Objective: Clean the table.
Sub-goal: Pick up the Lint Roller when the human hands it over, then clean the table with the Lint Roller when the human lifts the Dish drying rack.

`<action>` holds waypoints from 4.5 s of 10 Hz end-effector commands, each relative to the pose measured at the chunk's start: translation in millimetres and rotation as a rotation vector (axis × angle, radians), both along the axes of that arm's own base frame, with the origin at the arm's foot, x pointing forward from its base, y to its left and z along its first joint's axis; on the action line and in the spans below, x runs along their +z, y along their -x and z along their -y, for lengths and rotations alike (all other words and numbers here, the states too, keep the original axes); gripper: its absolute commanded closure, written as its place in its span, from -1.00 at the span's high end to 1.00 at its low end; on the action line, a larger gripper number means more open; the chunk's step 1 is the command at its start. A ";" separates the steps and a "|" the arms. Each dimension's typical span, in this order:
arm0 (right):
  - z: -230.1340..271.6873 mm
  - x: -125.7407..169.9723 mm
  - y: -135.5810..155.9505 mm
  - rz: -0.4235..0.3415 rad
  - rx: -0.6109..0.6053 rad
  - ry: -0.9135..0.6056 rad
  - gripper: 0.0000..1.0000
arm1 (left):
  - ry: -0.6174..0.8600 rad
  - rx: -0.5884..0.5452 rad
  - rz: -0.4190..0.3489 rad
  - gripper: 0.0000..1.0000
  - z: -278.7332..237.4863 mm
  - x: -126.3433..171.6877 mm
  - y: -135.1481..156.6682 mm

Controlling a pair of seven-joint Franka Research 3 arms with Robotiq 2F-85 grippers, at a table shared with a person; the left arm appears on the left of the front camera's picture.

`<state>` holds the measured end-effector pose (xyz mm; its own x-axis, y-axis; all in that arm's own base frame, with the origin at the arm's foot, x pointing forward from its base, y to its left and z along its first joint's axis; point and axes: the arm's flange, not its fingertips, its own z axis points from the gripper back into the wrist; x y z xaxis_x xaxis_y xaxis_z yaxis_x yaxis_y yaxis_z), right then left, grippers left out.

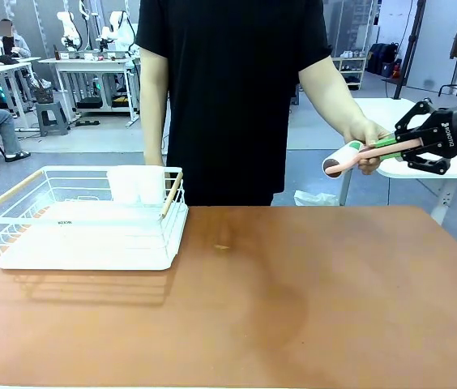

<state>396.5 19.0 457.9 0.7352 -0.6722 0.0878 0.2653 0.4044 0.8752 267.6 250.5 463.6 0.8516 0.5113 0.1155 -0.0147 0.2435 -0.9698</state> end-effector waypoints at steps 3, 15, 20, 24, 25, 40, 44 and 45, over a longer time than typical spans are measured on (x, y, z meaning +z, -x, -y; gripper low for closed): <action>0.0 0.0 0.0 0.000 0.000 0.000 -0.96 | 0.015 -0.004 0.014 1.00 -1.5 0.5 2.4; 0.0 0.0 0.0 0.000 0.000 0.000 -0.96 | 0.015 -0.004 0.014 1.00 -1.5 0.5 2.4; 0.0 0.0 0.0 0.000 0.000 0.000 -0.96 | 0.015 -0.004 0.014 1.00 -1.5 0.5 2.4; 0.0 0.0 0.0 0.000 0.000 0.000 -0.96 | 0.015 -0.004 0.014 1.00 -1.5 0.5 2.4; 0.0 0.0 0.0 0.000 0.000 0.000 -0.96 | 0.015 -0.004 0.014 1.00 -1.5 0.5 2.4; 0.0 0.0 0.0 0.000 0.000 0.000 -0.96 | 0.015 -0.004 0.014 1.00 -1.5 0.5 2.4; 0.0 0.0 0.0 0.000 0.000 0.000 -0.96 | 0.015 -0.004 0.014 1.00 -1.5 0.5 2.4; 0.6 0.0 0.0 0.000 -0.001 0.000 -0.59 | 0.015 -0.004 0.014 1.00 -1.5 0.5 2.4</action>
